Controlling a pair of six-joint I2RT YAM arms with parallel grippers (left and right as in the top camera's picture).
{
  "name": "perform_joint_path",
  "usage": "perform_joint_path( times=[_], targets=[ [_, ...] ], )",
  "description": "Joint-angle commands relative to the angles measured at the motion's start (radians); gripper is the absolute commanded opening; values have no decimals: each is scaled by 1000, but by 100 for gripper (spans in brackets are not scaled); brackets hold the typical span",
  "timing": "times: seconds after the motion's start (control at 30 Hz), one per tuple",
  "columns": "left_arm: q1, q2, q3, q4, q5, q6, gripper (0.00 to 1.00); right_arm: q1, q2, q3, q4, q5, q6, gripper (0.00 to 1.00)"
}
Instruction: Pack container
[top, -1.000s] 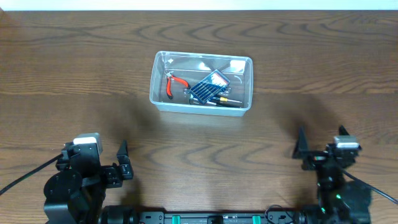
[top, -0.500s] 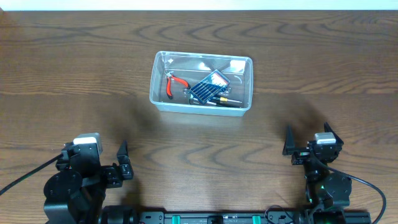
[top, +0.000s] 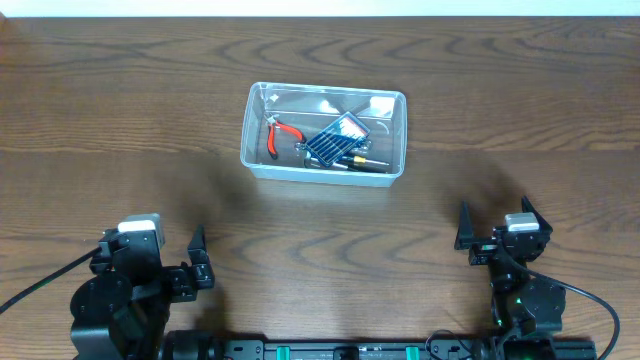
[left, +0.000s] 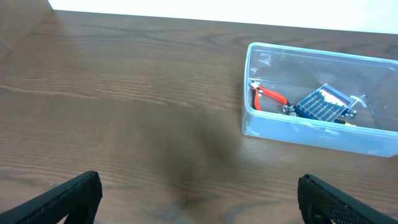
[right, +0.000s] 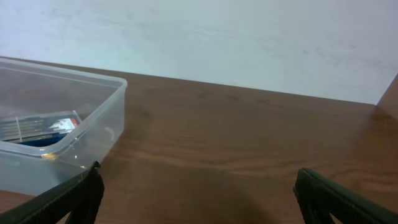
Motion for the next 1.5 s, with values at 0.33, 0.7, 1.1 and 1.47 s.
perform_joint_path(
  times=[0.33, 0.7, 1.1, 1.47],
  targets=[
    [-2, -3, 2, -6, -2, 15, 98, 8, -10, -7, 3, -2, -14, 99],
    [-24, -215, -201, 27, 48, 2, 99, 8, -10, -7, 3, -2, -14, 99],
    [-56, -362, -596, 586, 29, 40, 98, 8, -10, -7, 3, -2, -14, 99],
    [-69, -362, -800, 781, -35, 39, 98, 8, -10, -7, 3, -2, -14, 99]
  ],
)
